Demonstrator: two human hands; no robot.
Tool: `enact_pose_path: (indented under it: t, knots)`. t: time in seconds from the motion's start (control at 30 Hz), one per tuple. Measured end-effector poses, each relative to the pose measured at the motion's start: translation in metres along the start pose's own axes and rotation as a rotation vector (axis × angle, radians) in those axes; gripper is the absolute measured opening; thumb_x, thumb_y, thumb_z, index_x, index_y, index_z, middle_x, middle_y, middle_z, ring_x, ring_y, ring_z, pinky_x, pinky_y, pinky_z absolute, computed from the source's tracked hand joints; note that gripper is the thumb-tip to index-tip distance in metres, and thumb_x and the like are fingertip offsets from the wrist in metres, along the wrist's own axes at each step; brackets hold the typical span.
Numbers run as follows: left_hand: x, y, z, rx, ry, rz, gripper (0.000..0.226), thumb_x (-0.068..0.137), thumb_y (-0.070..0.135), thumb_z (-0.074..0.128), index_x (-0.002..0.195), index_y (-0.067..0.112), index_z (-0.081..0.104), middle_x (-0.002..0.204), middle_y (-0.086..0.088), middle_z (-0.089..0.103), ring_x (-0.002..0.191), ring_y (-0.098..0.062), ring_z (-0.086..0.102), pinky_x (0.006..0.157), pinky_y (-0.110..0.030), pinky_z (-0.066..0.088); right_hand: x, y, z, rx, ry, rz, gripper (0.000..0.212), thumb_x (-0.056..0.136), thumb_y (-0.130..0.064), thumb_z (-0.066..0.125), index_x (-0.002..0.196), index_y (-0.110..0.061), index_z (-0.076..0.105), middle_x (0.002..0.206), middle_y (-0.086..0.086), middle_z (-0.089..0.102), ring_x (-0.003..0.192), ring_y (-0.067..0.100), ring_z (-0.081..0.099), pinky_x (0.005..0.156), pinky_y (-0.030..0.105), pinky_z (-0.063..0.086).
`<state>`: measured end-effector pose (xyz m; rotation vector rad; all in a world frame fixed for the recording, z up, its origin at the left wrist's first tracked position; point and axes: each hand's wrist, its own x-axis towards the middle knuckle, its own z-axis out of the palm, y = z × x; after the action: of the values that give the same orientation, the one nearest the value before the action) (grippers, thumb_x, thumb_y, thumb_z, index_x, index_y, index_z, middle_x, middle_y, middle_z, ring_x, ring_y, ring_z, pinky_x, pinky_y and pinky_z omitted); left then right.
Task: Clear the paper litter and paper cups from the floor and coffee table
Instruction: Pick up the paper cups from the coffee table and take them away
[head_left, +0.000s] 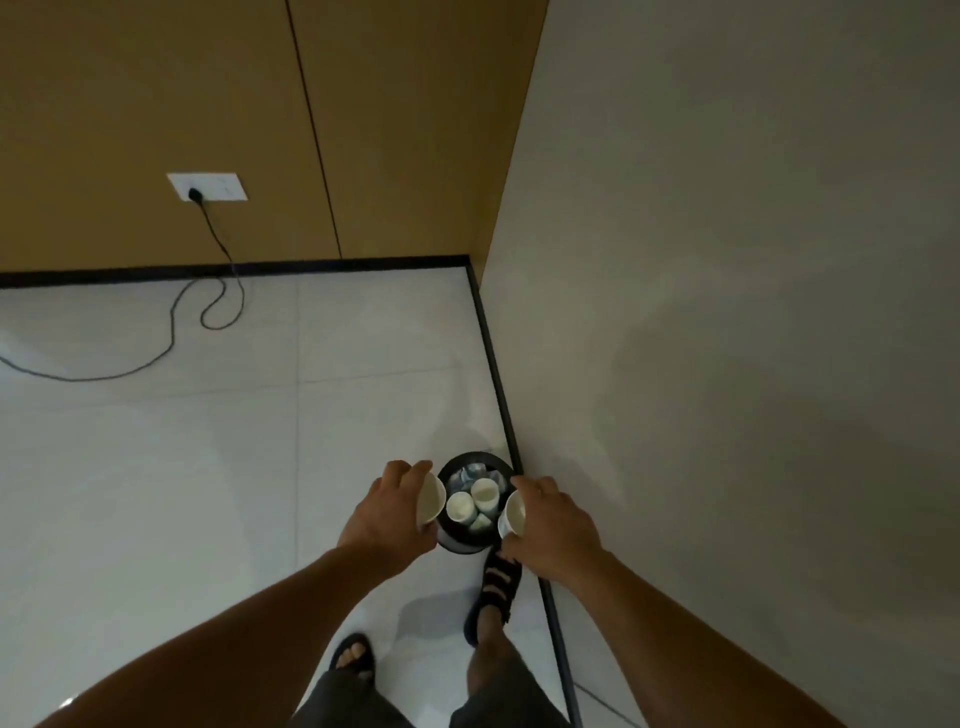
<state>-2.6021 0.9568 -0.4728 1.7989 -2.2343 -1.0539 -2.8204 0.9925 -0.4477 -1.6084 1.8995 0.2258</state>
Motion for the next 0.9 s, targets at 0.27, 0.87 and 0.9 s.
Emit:
enact_pose_path:
  t: [0.27, 0.87, 0.9]
  knots:
    - [0.114, -0.025, 0.093, -0.176, -0.004, -0.184, 0.084, 0.075, 0.043, 0.073, 0.141, 0.039, 0.021, 0.133, 0.007, 0.033, 0.109, -0.012, 0.042, 0.085, -0.022, 0.045, 0.152, 0.055, 0.029, -0.018, -0.112, -0.093, 0.084, 0.084, -0.041, 0.067, 0.151, -0.026, 0.019, 0.144, 0.004, 0.035, 0.124, 0.023, 0.046, 0.09, 0.029, 0.043]
    - [0.231, -0.146, 0.366, -0.133, 0.002, -0.236, 0.085, 0.072, 0.036, 0.078, 0.144, 0.02, 0.037, 0.135, -0.011, 0.042, 0.126, -0.031, 0.039, 0.104, -0.04, 0.033, 0.363, 0.135, 0.253, -0.2, -0.228, -0.203, 0.084, 0.084, -0.043, 0.07, 0.15, -0.025, 0.022, 0.15, 0.007, 0.03, 0.133, 0.03, 0.038, 0.095, 0.037, 0.044]
    - [0.229, -0.148, 0.372, -0.091, 0.005, -0.219, 0.085, 0.069, 0.036, 0.079, 0.142, 0.02, 0.038, 0.133, -0.012, 0.045, 0.125, -0.034, 0.041, 0.105, -0.043, 0.032, 0.363, 0.139, 0.258, -0.225, -0.224, -0.206, 0.085, 0.083, -0.044, 0.07, 0.15, -0.025, 0.021, 0.151, 0.007, 0.029, 0.134, 0.031, 0.036, 0.096, 0.037, 0.044]
